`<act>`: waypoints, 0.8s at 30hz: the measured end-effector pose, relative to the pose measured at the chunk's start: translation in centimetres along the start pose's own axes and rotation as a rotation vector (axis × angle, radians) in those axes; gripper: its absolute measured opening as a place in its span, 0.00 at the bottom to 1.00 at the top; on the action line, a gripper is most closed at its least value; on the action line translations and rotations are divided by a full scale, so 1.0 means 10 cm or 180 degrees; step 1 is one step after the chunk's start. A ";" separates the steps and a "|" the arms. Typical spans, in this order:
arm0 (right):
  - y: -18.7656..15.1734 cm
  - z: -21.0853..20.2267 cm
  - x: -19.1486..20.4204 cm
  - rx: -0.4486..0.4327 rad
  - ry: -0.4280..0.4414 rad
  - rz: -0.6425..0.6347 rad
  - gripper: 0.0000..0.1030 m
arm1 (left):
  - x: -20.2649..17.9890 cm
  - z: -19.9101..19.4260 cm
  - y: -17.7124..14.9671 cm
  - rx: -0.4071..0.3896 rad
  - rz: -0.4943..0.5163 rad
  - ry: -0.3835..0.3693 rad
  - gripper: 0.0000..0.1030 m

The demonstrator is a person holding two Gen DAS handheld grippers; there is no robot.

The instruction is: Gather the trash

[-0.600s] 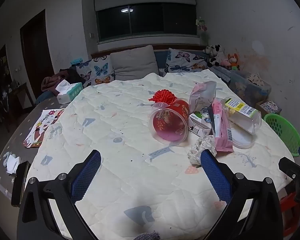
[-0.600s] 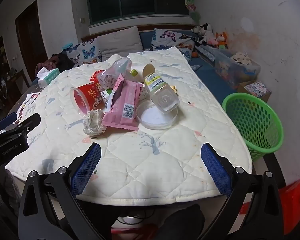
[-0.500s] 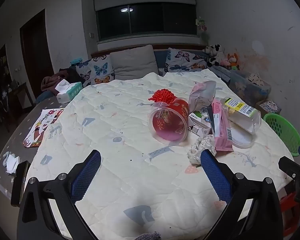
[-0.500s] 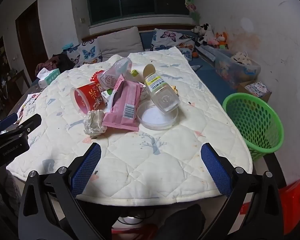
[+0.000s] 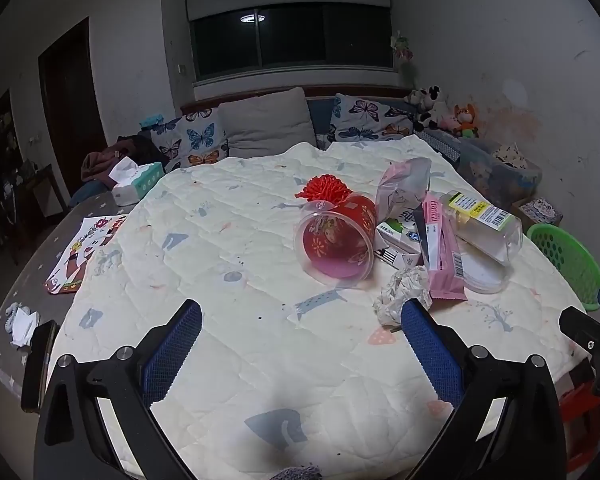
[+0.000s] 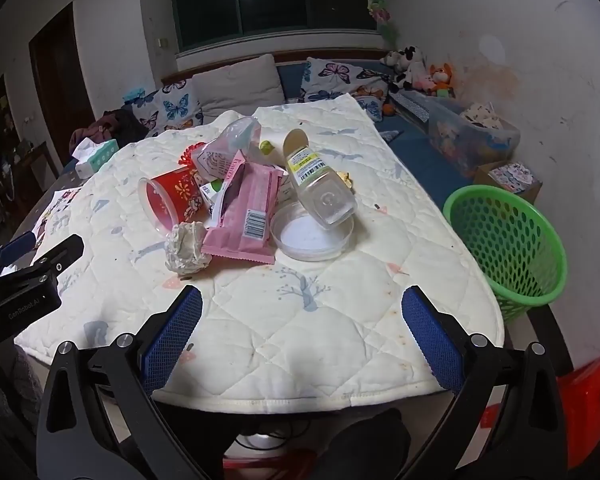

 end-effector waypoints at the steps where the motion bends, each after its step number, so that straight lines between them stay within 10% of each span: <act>1: 0.00 0.00 0.00 -0.0003 -0.0003 -0.0004 0.96 | 0.00 0.00 0.00 0.0001 0.0003 -0.0001 0.94; 24: 0.04 -0.01 0.01 -0.0023 -0.0004 -0.0029 0.96 | 0.05 0.02 0.02 -0.0012 -0.0007 0.0015 0.94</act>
Point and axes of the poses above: each gripper's, at about its wrist camera, not at the fingertips, and z roughly the way its jaws point, x to its left, y to its top, the point moved 6 cm from there along z, roughly the way its jaws point, and after that the axes turned 1 degree about z, right-handed, at the moved point
